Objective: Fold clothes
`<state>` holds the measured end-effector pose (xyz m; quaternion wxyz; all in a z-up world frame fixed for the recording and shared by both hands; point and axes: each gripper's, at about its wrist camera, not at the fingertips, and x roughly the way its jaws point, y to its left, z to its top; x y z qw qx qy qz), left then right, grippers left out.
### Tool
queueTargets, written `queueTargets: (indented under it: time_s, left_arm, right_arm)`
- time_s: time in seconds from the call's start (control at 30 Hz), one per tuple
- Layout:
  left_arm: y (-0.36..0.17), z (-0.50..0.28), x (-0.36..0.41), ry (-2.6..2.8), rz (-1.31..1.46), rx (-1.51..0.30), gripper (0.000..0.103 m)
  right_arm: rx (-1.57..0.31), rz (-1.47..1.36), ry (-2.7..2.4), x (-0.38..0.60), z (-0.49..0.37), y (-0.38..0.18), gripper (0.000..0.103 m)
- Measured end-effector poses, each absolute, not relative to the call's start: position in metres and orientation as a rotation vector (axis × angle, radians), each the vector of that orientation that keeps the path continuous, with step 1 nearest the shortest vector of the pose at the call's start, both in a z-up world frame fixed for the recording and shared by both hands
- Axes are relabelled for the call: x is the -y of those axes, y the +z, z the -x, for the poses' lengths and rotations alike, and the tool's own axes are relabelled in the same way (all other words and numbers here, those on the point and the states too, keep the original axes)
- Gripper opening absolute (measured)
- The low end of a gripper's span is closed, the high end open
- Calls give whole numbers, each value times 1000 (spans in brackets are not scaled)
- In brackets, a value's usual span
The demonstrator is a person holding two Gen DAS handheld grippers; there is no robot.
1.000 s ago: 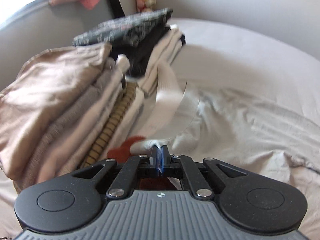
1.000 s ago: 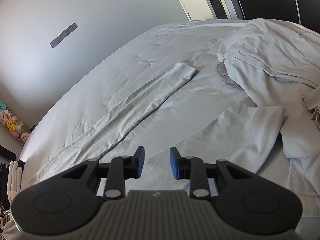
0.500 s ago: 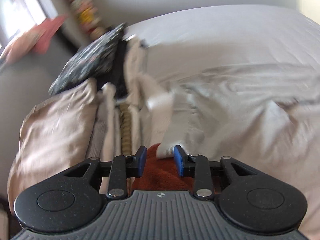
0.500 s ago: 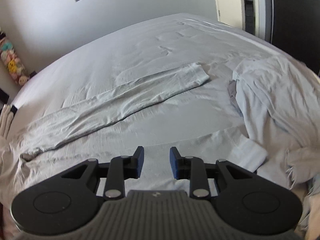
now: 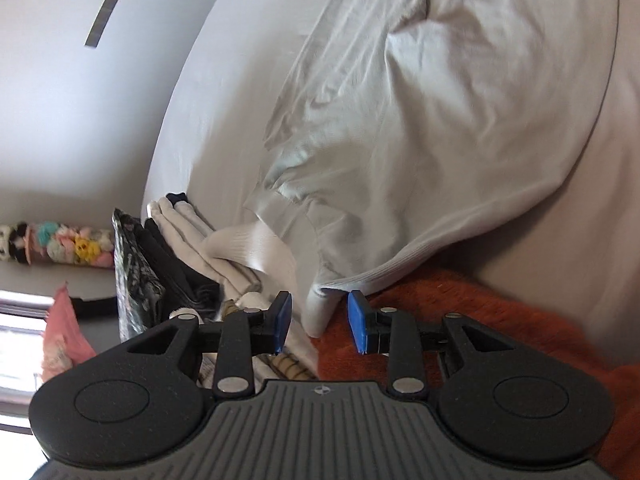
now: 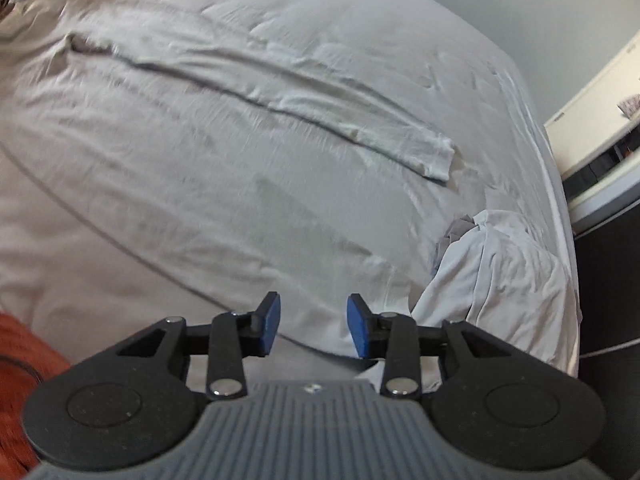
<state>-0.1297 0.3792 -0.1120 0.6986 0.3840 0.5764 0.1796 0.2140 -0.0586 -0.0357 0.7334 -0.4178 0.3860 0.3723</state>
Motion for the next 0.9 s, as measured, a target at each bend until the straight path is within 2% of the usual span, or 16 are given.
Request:
queueTargets:
  time_s: [0.13, 0.4, 0.43, 0.47, 0.53, 0.57, 0.63, 0.77, 0.9]
  left_arm:
    - [-131, 131, -384, 381, -973, -1304, 36]
    - [-145, 132, -385, 369, -1053, -1269, 36]
    - [-146, 132, -385, 368, -1060, -1262, 35]
    - [-147, 132, -385, 368, -1065, -1255, 34]
    - [-148, 132, -386, 362, -1057, -1251, 13]
    - [-148, 133, -386, 368, -1058, -1245, 11]
    - [-148, 135, -385, 385, -1062, -1222, 7]
    - [-137, 141, -390, 457, -1014, -1177, 6]
    - [-109, 137, -408, 561, -841, -1128, 6]
  right_arm:
    - [-862, 1134, 868, 63, -204, -68, 41]
    - [-705, 1518, 814, 58, -204, -126, 38]
    - [-699, 1523, 813, 58, -206, -128, 30]
    - [-696, 1512, 810, 59, -208, -128, 17]
    - [-691, 1491, 805, 61, -211, -128, 10]
    - [-686, 1476, 802, 61, -213, -126, 4]
    - [-676, 1423, 788, 61, -215, -122, 3]
    - [-673, 1278, 737, 67, -224, -101, 2]
    - [-649, 1111, 657, 67, -243, -70, 2]
